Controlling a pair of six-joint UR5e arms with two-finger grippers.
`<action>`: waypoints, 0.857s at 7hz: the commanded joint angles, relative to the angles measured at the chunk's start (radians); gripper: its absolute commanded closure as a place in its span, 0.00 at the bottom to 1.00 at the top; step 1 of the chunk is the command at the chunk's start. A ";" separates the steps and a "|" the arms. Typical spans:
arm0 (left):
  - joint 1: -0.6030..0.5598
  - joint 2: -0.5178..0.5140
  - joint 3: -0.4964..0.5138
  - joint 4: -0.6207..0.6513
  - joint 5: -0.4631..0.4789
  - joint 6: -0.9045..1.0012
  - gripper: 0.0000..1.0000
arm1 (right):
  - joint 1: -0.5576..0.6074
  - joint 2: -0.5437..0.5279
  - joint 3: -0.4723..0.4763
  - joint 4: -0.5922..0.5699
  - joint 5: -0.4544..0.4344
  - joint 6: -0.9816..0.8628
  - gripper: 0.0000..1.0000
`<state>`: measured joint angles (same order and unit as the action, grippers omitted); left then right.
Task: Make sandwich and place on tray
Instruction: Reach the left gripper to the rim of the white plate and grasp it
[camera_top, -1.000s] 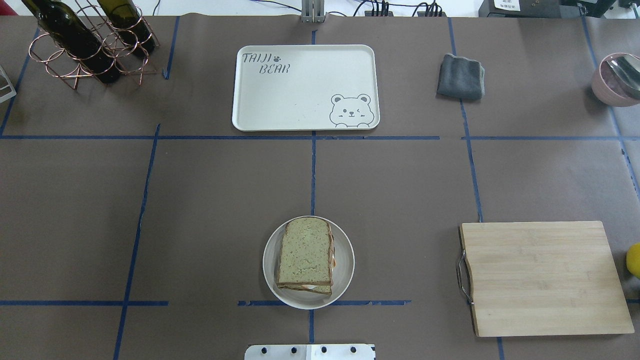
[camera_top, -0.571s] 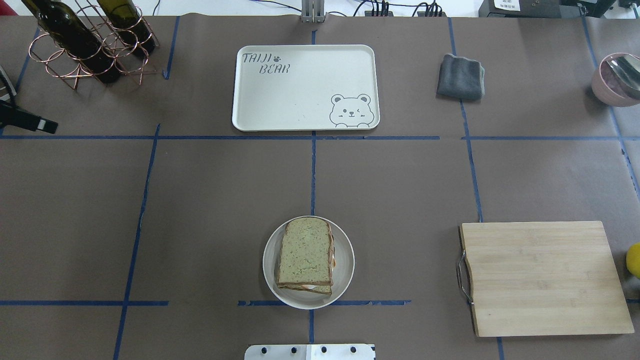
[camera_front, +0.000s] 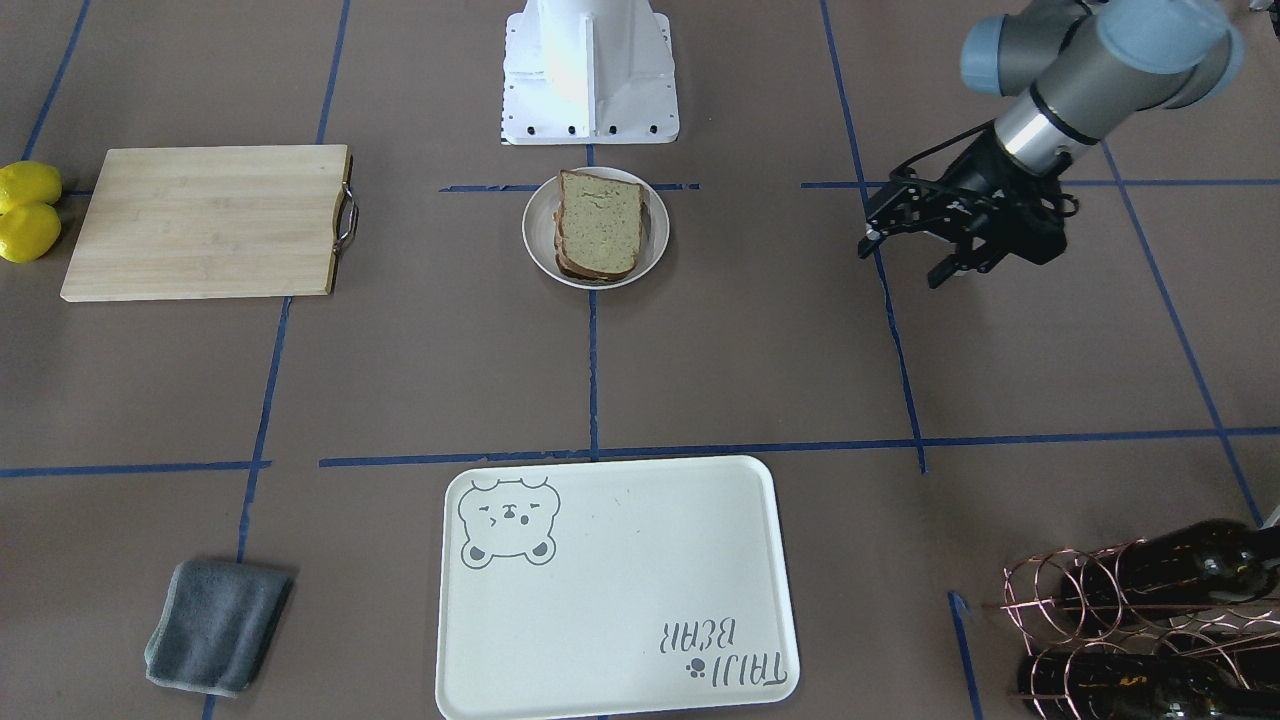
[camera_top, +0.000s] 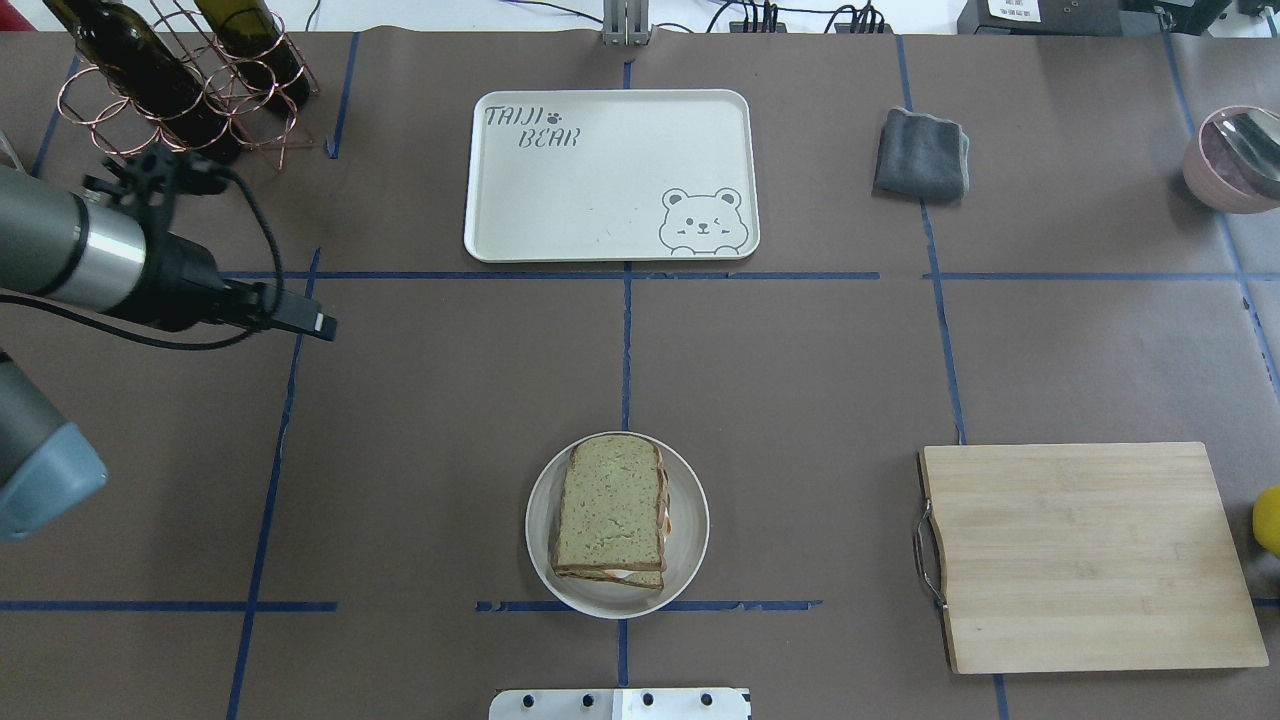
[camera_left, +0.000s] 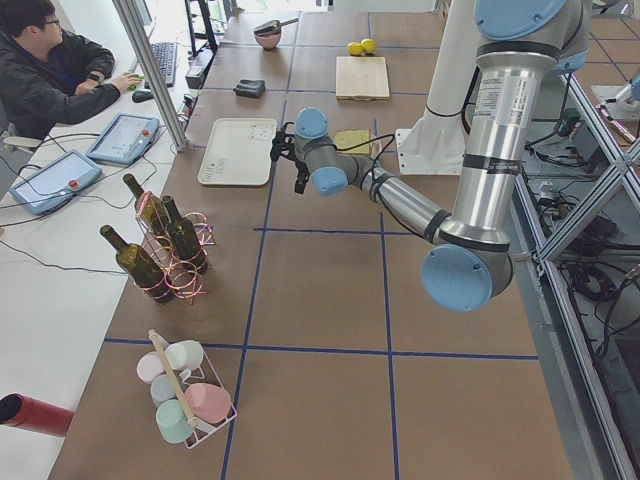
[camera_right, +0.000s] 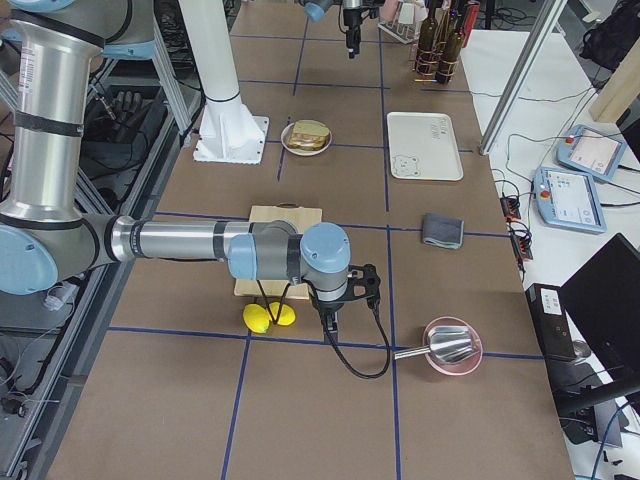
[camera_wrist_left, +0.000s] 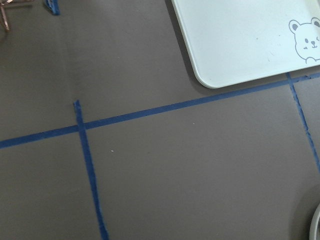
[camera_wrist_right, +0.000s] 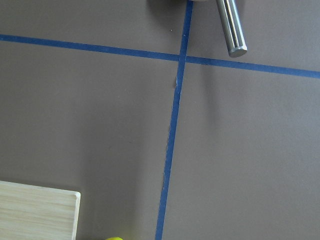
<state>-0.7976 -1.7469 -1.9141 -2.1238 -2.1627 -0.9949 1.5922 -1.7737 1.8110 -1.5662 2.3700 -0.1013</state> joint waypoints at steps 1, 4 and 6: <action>0.170 -0.087 0.026 0.001 0.128 -0.163 0.15 | 0.000 -0.001 0.001 0.000 0.002 0.002 0.00; 0.381 -0.181 0.089 0.001 0.298 -0.345 0.17 | 0.000 -0.003 -0.002 0.000 0.002 0.002 0.00; 0.431 -0.212 0.138 -0.001 0.325 -0.377 0.30 | 0.000 -0.001 -0.002 0.000 0.002 0.002 0.00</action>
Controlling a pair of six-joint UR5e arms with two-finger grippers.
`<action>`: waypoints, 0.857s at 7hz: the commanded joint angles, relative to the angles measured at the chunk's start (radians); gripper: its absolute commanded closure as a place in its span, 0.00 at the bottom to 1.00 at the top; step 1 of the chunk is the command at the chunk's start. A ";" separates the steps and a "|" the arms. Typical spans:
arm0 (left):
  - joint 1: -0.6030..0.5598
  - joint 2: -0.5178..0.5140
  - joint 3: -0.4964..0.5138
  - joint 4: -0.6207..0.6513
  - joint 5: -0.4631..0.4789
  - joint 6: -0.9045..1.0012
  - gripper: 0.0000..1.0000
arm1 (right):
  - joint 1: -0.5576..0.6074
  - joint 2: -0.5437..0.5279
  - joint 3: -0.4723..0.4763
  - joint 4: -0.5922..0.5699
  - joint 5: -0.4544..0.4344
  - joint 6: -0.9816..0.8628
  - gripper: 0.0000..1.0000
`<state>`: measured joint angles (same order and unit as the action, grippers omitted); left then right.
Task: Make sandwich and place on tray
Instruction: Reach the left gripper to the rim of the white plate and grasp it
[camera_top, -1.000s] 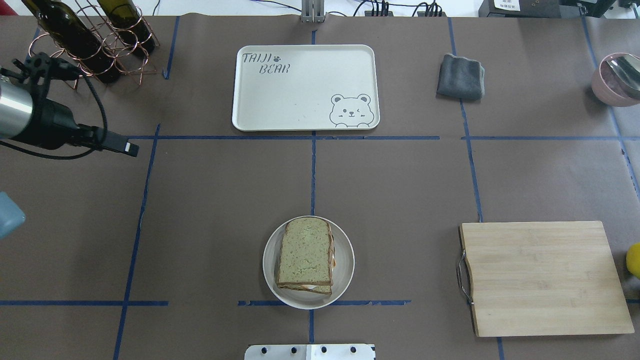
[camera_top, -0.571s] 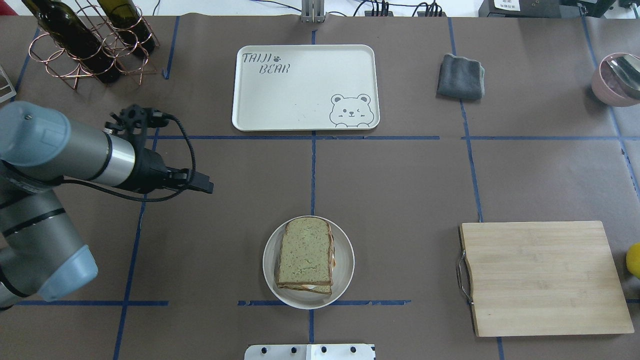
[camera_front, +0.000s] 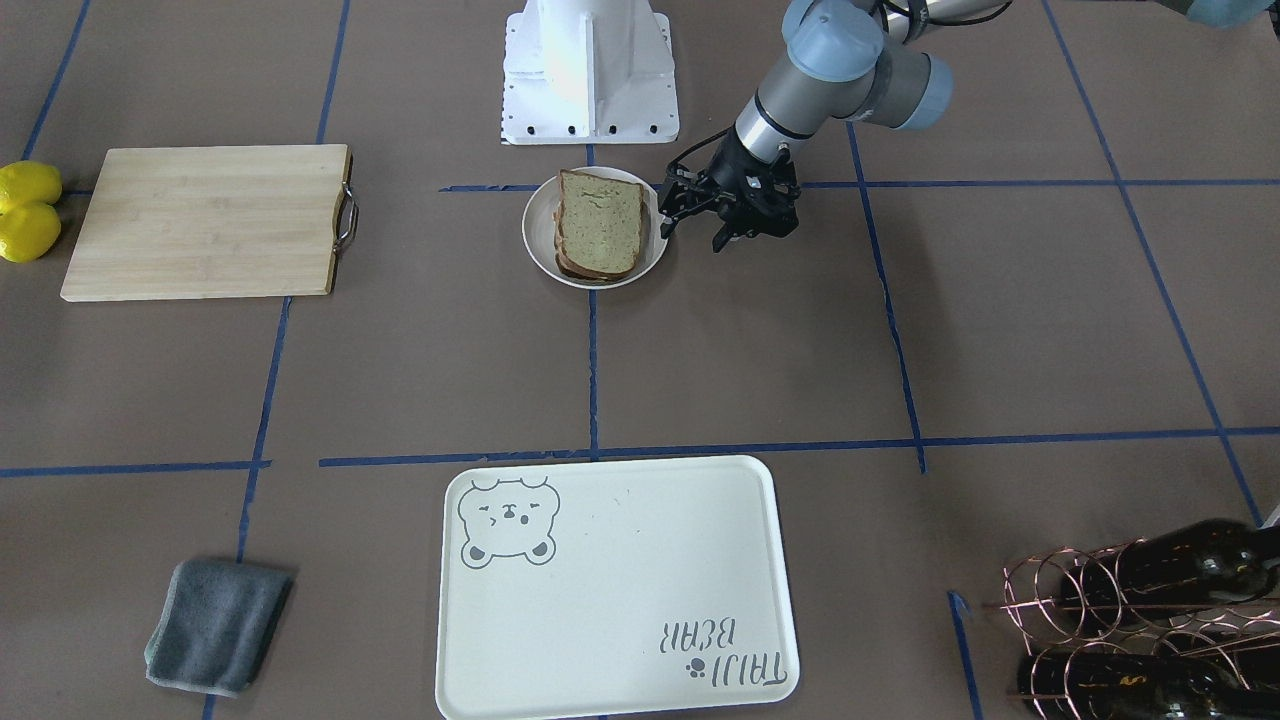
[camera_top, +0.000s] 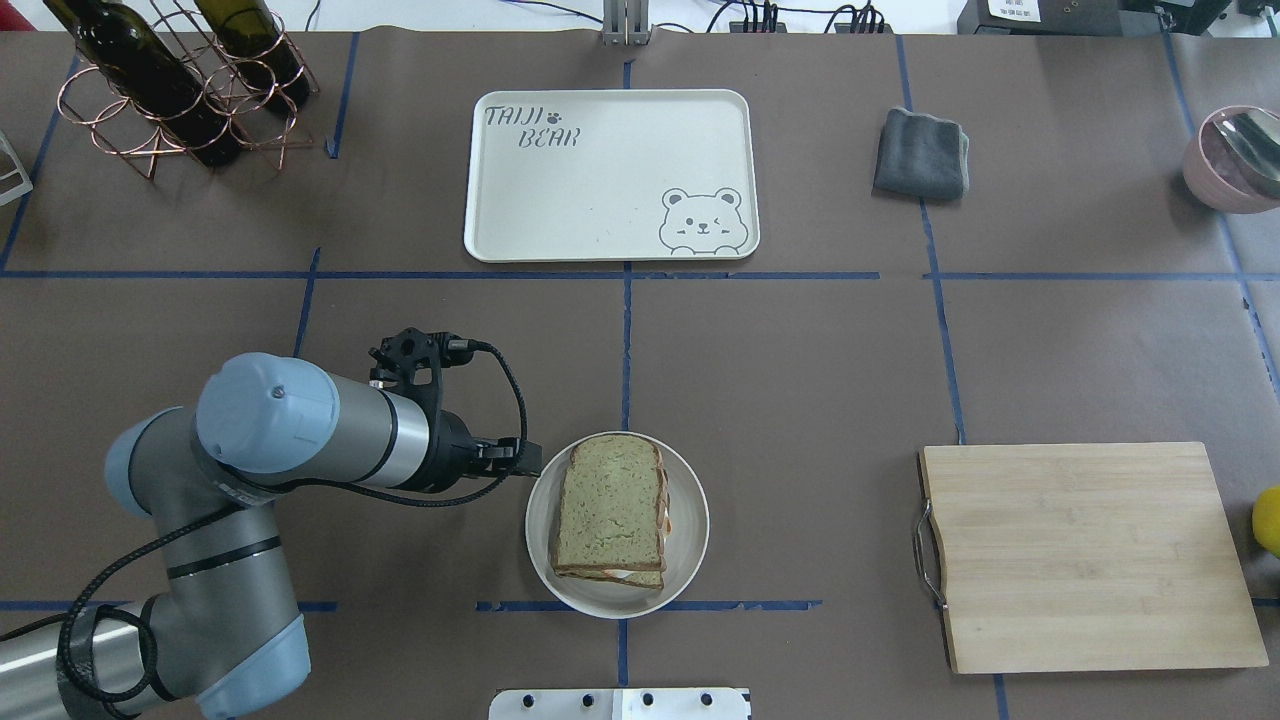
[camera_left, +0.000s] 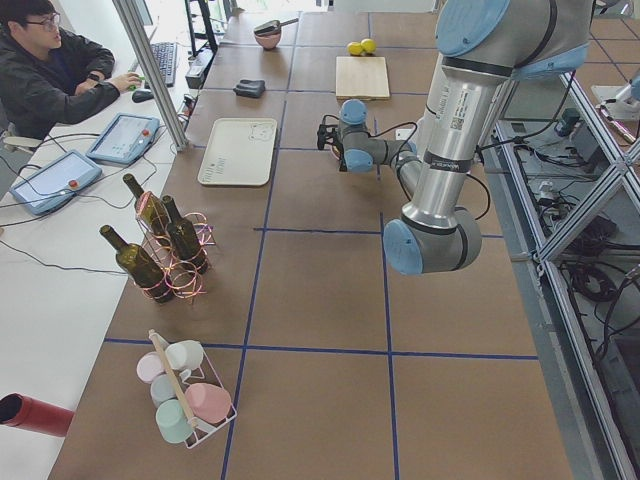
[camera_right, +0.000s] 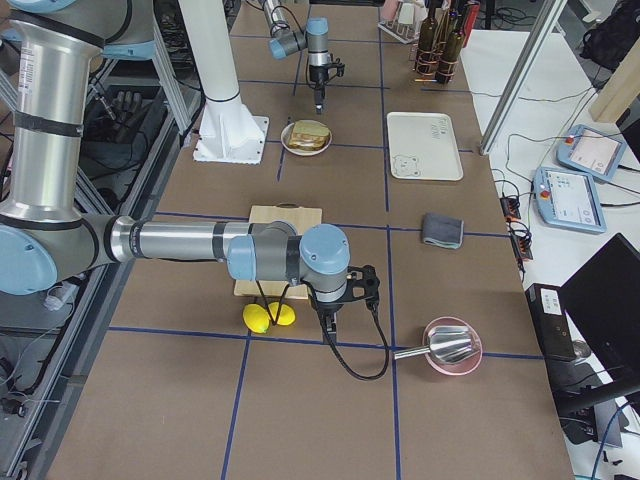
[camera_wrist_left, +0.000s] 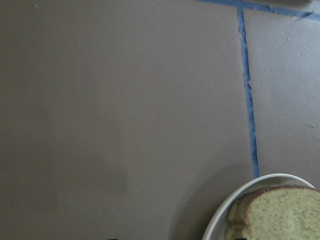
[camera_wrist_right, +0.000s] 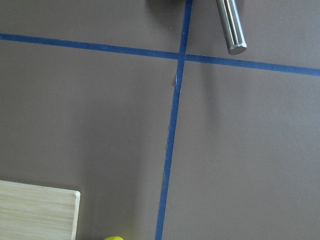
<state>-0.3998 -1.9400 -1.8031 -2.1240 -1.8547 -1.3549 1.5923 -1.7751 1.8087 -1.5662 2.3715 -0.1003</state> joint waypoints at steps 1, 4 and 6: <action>0.035 -0.019 0.040 -0.002 0.017 -0.016 0.30 | 0.000 0.000 0.001 0.000 0.000 0.001 0.00; 0.048 -0.019 0.063 -0.054 0.017 -0.018 0.54 | 0.000 0.000 0.001 0.000 0.000 0.001 0.00; 0.053 -0.020 0.064 -0.056 0.017 -0.018 0.70 | 0.000 0.002 0.000 0.000 -0.002 0.001 0.00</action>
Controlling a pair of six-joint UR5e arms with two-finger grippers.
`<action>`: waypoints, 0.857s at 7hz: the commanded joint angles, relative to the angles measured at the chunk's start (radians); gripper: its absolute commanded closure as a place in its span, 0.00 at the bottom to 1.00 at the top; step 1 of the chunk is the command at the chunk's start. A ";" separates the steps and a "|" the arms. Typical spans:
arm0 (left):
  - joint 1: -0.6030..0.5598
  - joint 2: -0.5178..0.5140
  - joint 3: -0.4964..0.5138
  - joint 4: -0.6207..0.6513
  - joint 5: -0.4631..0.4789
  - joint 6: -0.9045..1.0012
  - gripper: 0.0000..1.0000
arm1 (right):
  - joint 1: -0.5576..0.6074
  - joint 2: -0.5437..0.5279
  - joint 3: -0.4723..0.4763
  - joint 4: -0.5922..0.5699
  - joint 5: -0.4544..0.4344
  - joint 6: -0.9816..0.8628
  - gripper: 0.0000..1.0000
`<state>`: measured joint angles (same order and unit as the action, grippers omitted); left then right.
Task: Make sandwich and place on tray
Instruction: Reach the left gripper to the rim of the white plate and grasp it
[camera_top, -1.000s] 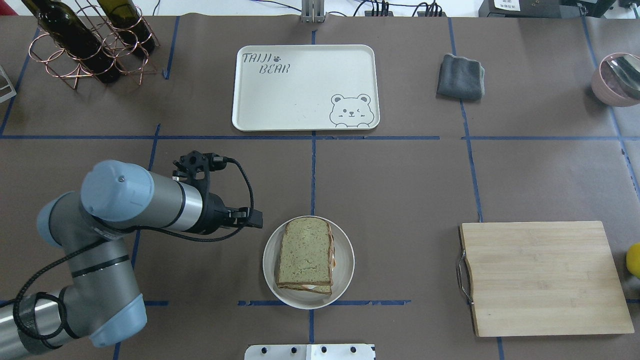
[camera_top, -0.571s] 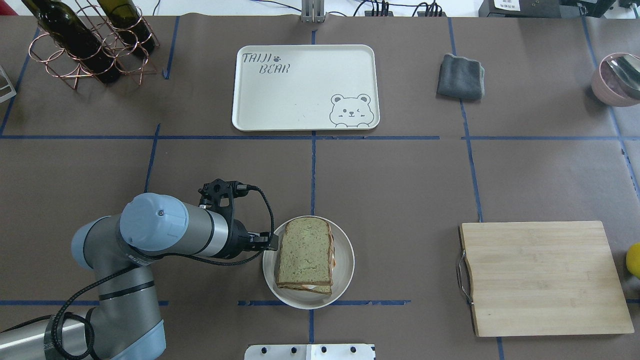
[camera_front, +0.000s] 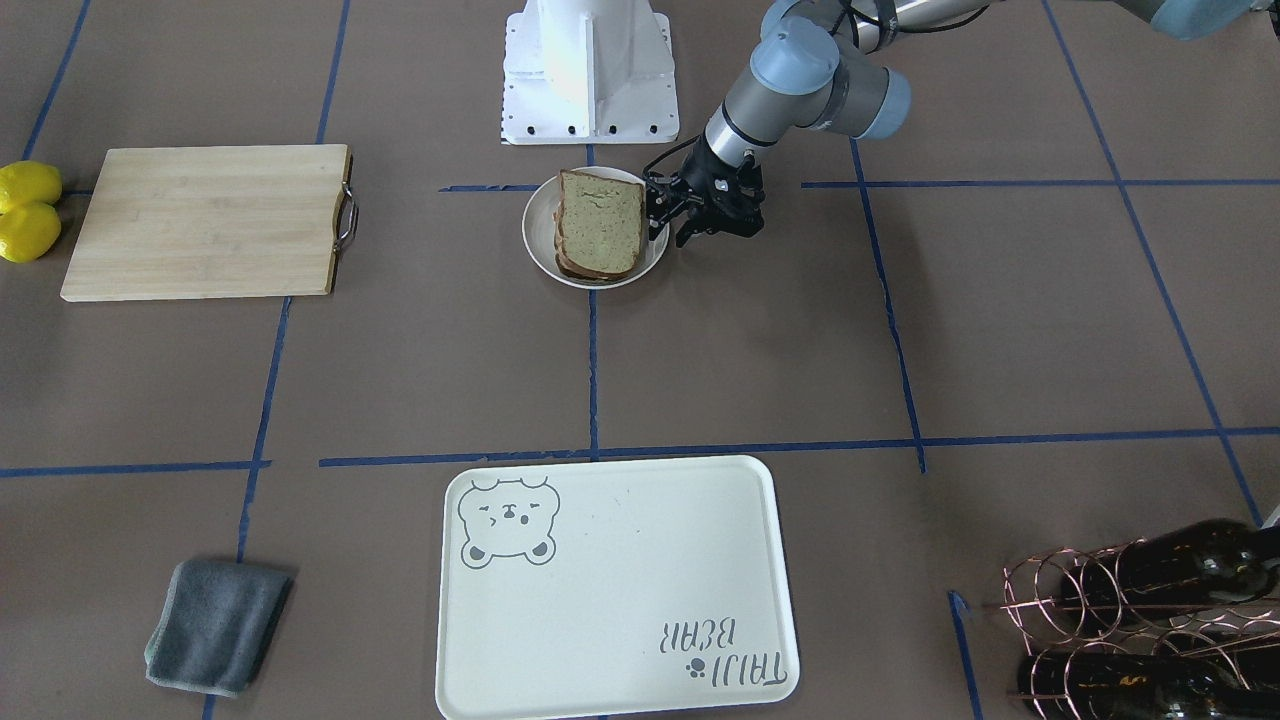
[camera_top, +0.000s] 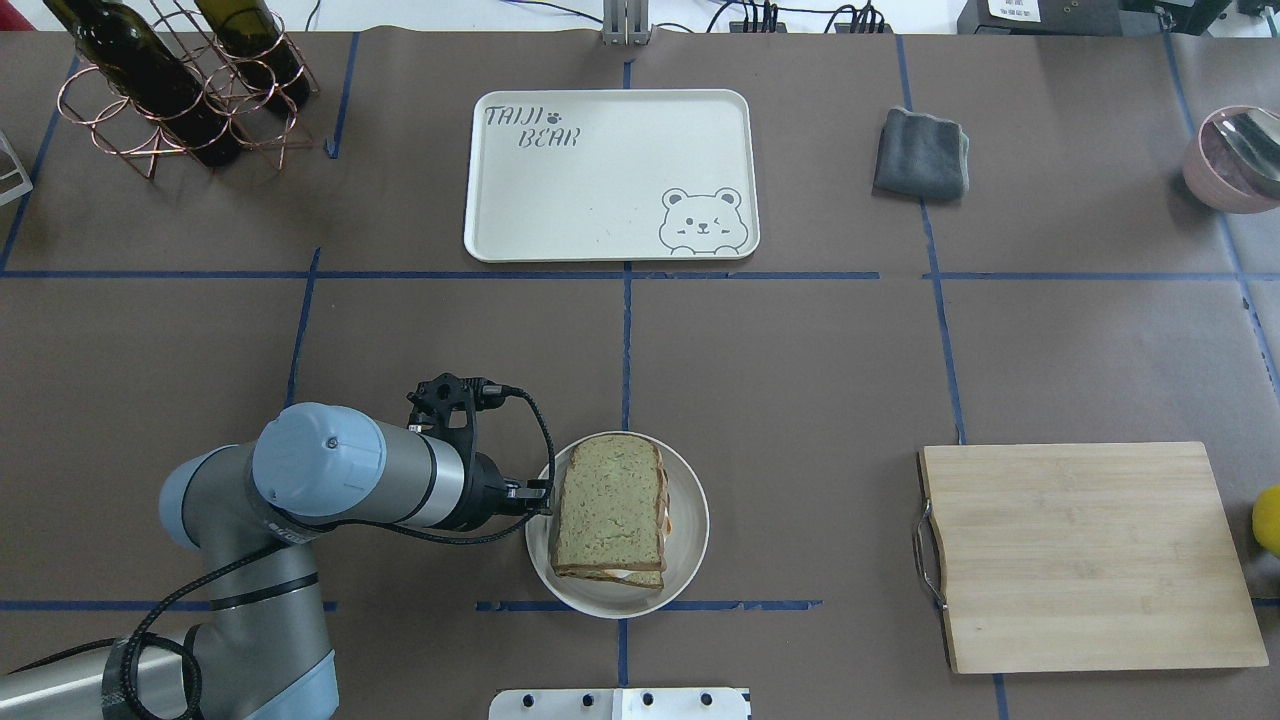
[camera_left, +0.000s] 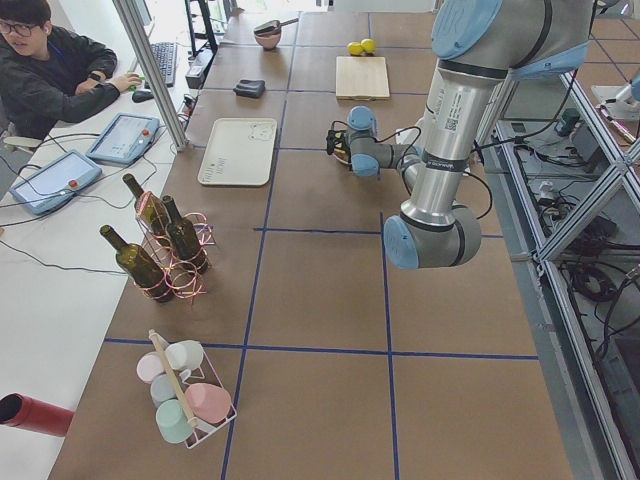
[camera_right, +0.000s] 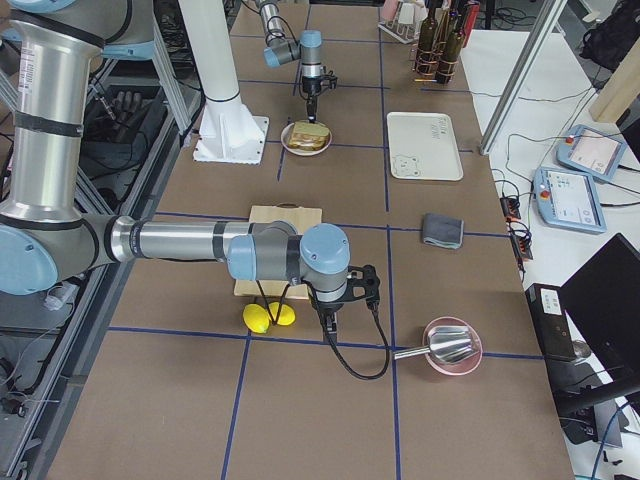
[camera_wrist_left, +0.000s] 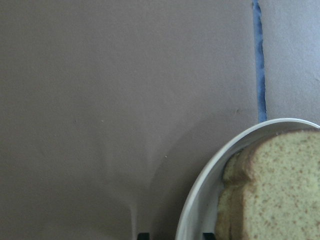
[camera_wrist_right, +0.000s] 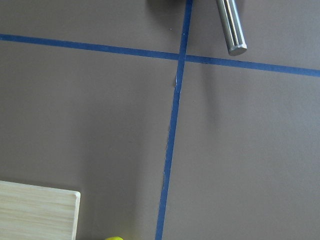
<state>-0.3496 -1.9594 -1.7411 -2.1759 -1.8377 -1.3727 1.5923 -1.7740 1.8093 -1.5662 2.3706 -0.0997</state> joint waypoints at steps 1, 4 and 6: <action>0.004 -0.001 0.002 -0.004 0.000 0.000 0.77 | 0.000 0.001 -0.001 0.000 -0.001 0.000 0.00; 0.008 0.001 0.000 -0.005 0.000 -0.005 1.00 | 0.000 0.001 -0.001 0.000 -0.001 0.000 0.00; 0.008 0.001 -0.026 -0.004 -0.008 -0.003 1.00 | 0.000 0.002 -0.001 0.000 -0.001 0.000 0.00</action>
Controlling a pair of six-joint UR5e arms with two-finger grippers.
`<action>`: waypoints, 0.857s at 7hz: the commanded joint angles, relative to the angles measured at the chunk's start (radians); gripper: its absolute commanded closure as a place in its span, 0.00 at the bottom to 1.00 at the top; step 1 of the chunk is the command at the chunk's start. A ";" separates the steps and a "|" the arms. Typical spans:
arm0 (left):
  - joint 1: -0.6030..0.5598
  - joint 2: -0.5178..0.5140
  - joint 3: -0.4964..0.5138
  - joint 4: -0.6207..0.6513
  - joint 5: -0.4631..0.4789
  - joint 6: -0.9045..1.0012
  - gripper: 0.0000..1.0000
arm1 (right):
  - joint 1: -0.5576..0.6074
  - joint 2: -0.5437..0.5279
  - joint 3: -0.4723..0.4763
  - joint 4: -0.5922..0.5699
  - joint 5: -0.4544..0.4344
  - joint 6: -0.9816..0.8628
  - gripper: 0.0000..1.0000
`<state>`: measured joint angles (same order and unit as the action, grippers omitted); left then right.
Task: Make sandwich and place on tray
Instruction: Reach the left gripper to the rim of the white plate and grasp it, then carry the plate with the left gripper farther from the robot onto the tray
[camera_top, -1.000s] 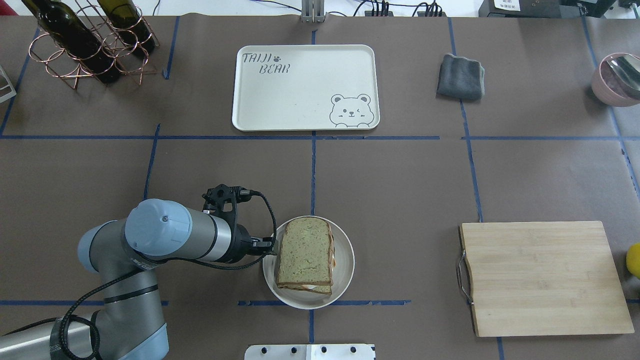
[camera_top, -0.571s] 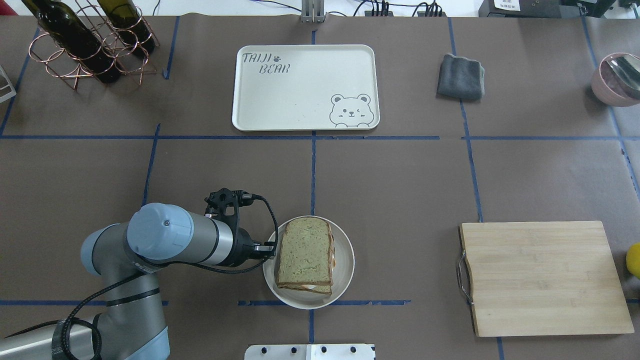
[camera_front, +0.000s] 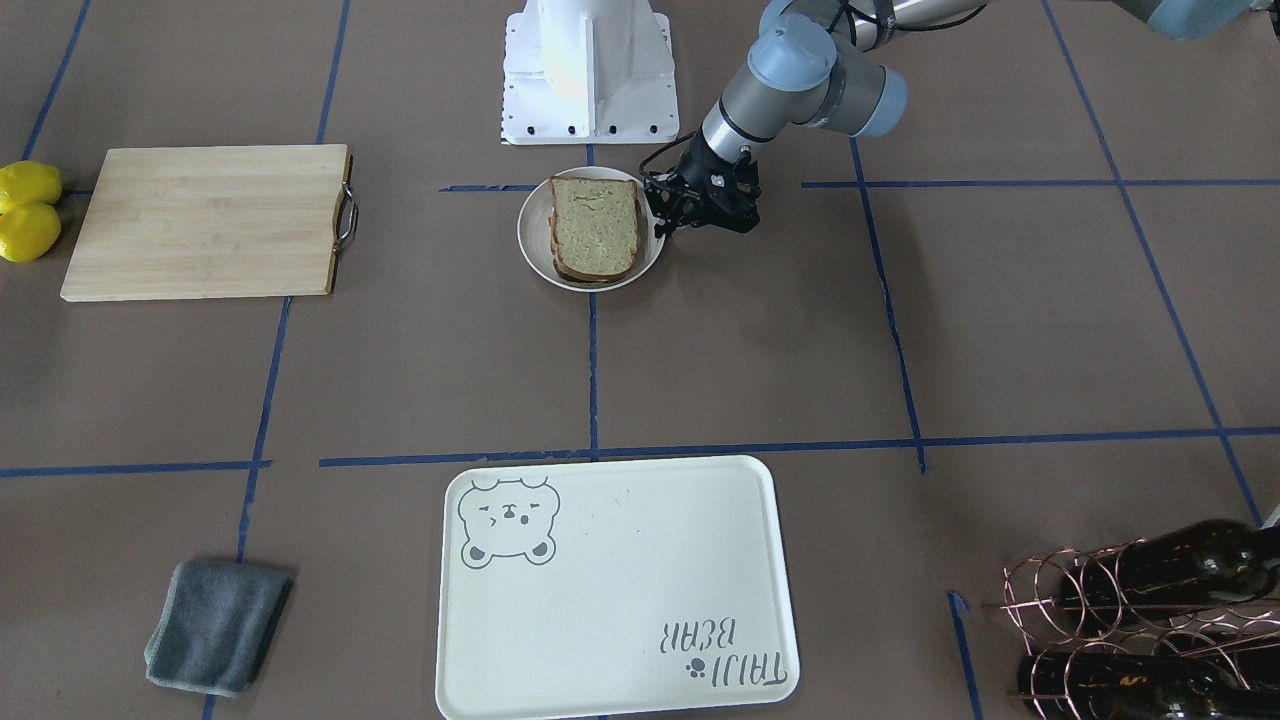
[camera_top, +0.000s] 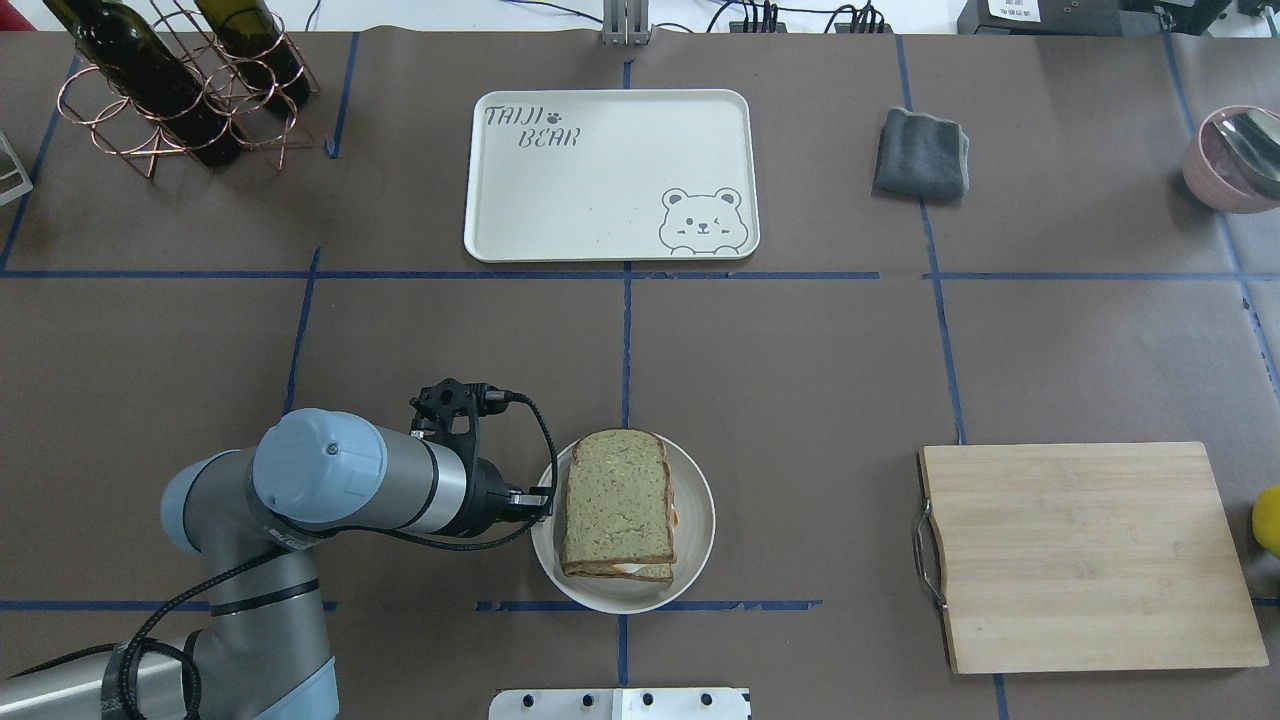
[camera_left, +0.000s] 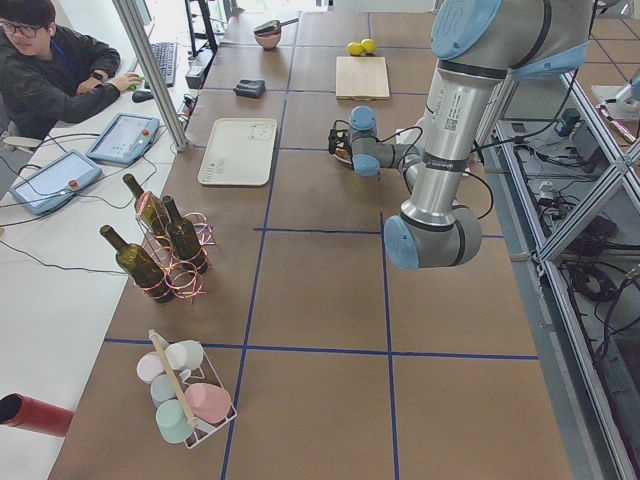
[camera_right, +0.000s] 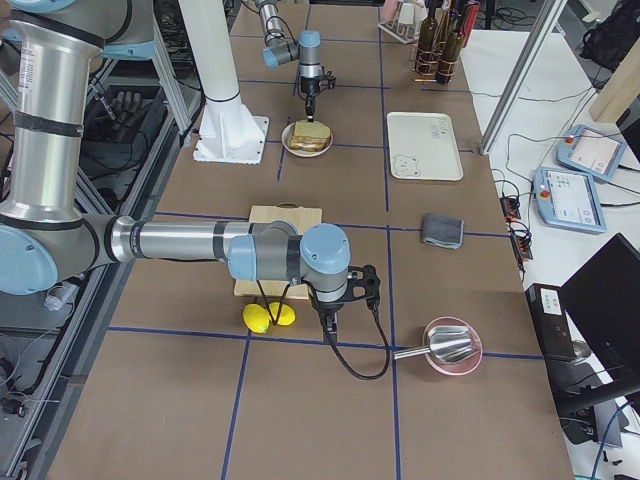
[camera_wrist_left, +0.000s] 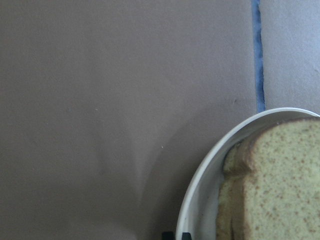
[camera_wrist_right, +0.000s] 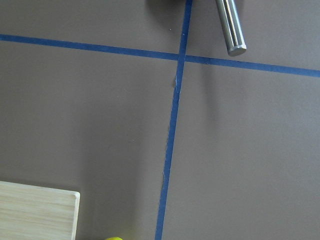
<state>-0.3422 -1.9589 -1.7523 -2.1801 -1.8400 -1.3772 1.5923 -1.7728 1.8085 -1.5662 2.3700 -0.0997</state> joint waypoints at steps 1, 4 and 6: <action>-0.003 0.000 -0.025 -0.001 -0.008 0.003 1.00 | 0.000 0.001 -0.001 0.000 0.000 0.000 0.00; -0.115 -0.011 -0.035 -0.023 -0.119 -0.002 1.00 | 0.000 0.001 -0.002 0.000 0.000 -0.003 0.00; -0.205 -0.040 -0.015 -0.009 -0.177 0.006 1.00 | 0.000 0.000 0.000 0.000 0.000 -0.002 0.00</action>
<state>-0.4934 -1.9782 -1.7817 -2.1951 -1.9684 -1.3751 1.5923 -1.7723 1.8078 -1.5662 2.3700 -0.1016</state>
